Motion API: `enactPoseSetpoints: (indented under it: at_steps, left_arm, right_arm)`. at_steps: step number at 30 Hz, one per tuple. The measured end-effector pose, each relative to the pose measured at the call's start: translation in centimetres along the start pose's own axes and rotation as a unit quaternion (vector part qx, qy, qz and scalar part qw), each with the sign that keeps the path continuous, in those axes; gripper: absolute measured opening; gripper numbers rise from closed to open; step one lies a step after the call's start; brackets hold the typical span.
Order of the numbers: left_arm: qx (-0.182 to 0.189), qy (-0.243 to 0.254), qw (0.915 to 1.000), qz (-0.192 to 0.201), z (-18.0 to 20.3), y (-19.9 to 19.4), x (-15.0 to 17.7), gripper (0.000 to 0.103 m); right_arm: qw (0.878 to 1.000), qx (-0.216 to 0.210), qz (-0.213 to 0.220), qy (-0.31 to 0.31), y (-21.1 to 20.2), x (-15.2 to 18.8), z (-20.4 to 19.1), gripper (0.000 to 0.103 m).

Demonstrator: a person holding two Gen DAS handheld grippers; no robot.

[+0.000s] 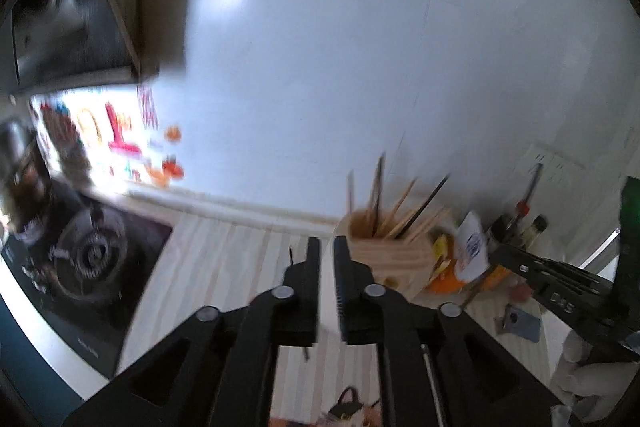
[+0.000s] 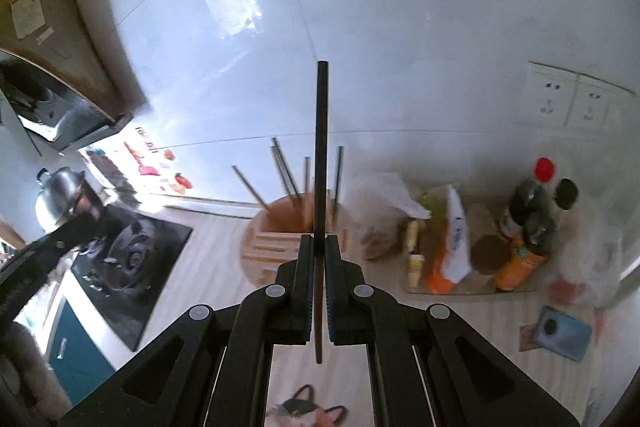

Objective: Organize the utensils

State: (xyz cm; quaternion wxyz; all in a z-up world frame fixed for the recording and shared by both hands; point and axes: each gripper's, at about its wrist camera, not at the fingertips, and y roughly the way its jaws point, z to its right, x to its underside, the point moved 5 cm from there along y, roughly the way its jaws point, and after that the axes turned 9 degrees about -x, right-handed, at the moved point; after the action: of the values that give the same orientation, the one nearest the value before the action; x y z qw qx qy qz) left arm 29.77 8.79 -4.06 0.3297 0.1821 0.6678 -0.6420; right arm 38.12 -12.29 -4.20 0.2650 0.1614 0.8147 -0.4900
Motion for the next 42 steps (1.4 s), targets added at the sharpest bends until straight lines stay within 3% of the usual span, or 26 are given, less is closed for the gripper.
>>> enactPoseSetpoints:
  at_steps: [2, 3, 7, 9, 14, 17, 22, 25, 26, 27, 28, 29, 35, 42]
  left_arm:
    - [-0.008, -0.014, 0.9989, -0.044, -1.3, 3.1, 2.3, 0.047]
    - [-0.014, -0.019, 0.9980, -0.058, -1.8, 4.4, 3.4, 0.051]
    - [-0.032, -0.043, 0.9890, -0.137, -3.3, 11.1, 8.8, 0.052]
    - [-0.038, -0.049, 0.9817, -0.180, -3.3, 14.7, 11.6, 0.052]
    - [-0.030, -0.044, 0.9685, -0.243, -1.8, 20.0, 15.8, 0.051]
    - [-0.024, -0.031, 0.9652, -0.259, -0.4, 22.1, 17.3, 0.051]
    - [-0.019, -0.011, 0.9608, -0.276, 1.6, 24.7, 18.9, 0.051]
    - [-0.032, 0.006, 0.9592, -0.281, 2.4, 25.8, 19.7, 0.048]
    - [-0.039, 0.015, 0.9594, -0.279, 2.6, 26.1, 19.9, 0.033]
    - [-0.051, 0.026, 0.9621, -0.267, 2.8, 25.9, 19.9, 0.029]
    - [-0.055, 0.034, 0.9629, -0.262, 2.9, 25.9, 20.0, 0.007]
    - [-0.062, 0.039, 0.9631, -0.259, 2.8, 25.8, 20.1, 0.004]
    - [-0.064, 0.037, 0.9581, -0.277, 0.2, 23.5, 22.5, 0.004]
    - [-0.052, 0.052, 0.9348, -0.348, -4.0, 16.4, 30.1, 0.004]
  right_arm:
    - [1.000, 0.004, -0.027, 0.009, 1.1, 1.9, 0.6, 0.005]
    - [0.999, 0.005, -0.044, 0.018, 1.9, 3.1, 1.2, 0.005]
    - [0.987, 0.011, -0.138, 0.076, 6.3, 9.3, 4.8, 0.005]
    - [0.977, 0.033, -0.190, 0.094, 9.0, 12.7, 6.7, 0.005]
    - [0.947, 0.081, -0.288, 0.120, 14.2, 19.1, 10.0, 0.005]
    - [0.932, 0.111, -0.322, 0.120, 16.2, 21.4, 11.2, 0.005]
    - [0.918, 0.147, -0.344, 0.129, 17.6, 23.3, 12.6, 0.005]
    - [0.915, 0.161, -0.346, 0.133, 17.7, 23.7, 13.1, 0.005]
    - [0.913, 0.165, -0.347, 0.134, 17.7, 23.9, 13.3, 0.005]
    - [0.912, 0.168, -0.348, 0.134, 17.8, 24.1, 13.3, 0.005]
    - [0.911, 0.170, -0.350, 0.134, 17.8, 24.2, 13.4, 0.005]
    - [0.911, 0.171, -0.350, 0.134, 17.9, 24.4, 13.4, 0.005]
    - [0.911, 0.173, -0.353, 0.127, 18.3, 24.7, 13.3, 0.005]
    - [0.915, 0.162, -0.356, 0.098, 17.3, 26.8, 11.5, 0.005]
